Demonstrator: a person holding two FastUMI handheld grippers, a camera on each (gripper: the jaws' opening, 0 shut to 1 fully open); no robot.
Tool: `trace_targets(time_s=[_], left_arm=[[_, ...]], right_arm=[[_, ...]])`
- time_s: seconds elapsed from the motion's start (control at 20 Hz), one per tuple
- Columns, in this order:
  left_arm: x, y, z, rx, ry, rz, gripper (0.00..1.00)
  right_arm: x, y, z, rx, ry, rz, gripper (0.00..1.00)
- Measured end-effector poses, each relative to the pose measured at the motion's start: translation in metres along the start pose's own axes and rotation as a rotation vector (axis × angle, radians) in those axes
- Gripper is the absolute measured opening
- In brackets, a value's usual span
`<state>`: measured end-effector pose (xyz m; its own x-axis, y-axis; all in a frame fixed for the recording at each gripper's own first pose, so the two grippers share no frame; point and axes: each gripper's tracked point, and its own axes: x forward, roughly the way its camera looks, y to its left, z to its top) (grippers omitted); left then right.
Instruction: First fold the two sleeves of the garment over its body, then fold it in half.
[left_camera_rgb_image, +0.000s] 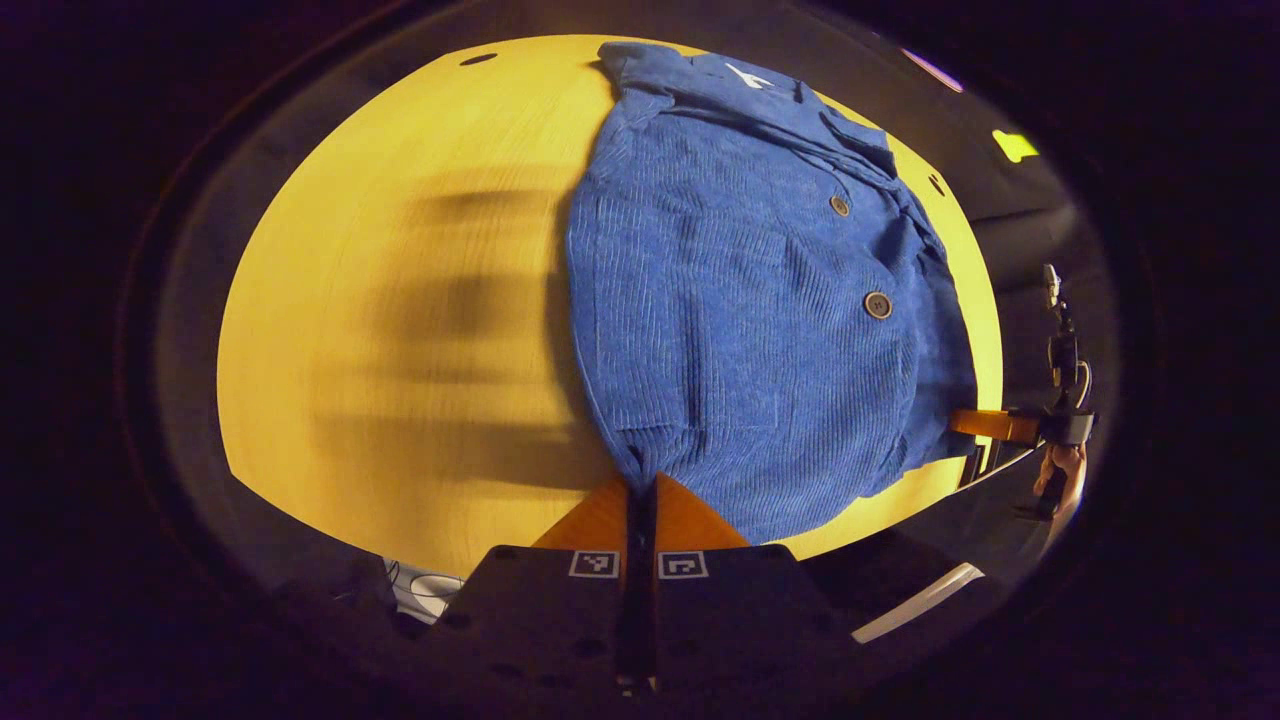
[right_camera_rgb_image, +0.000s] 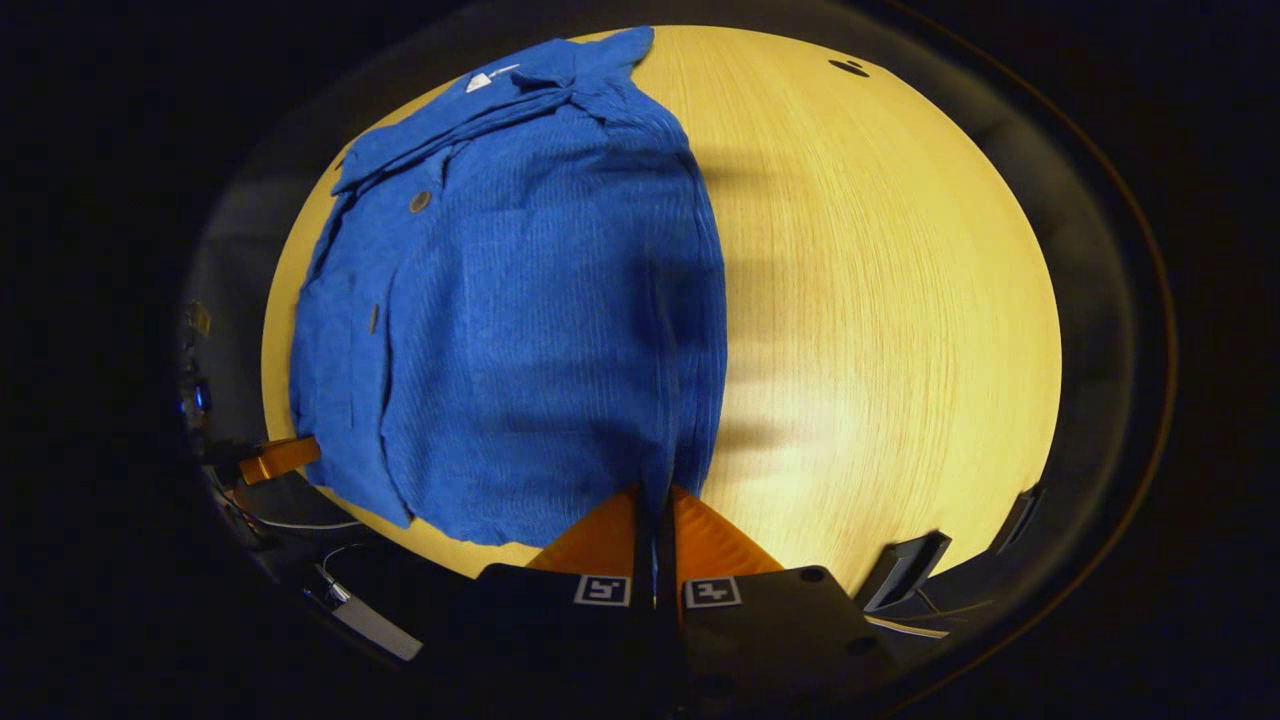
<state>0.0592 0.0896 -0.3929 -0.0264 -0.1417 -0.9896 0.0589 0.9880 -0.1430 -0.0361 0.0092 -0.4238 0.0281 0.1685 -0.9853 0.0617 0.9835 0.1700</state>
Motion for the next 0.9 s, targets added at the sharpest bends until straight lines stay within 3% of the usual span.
trace_targets(time_s=[0.25, 0.55, 0.8, 0.9], left_arm=[[-0.045, -0.006, 0.026, 0.009, -0.093, -0.026, 0.00], [-0.119, -0.015, 0.101, 0.073, -0.256, -0.020, 0.00], [-0.156, -0.010, 0.200, 0.066, -0.356, -0.004, 0.00], [-0.157, -0.003, 0.248, 0.066, -0.366, 0.050, 0.00]], right_arm=[[-0.057, 0.036, 0.043, -0.071, -0.150, 0.072, 0.05], [-0.113, 0.058, 0.126, -0.117, -0.317, 0.117, 0.05], [-0.143, 0.066, 0.240, -0.117, -0.489, 0.113, 0.05], [-0.142, 0.070, 0.300, -0.123, -0.549, 0.092, 0.05]])
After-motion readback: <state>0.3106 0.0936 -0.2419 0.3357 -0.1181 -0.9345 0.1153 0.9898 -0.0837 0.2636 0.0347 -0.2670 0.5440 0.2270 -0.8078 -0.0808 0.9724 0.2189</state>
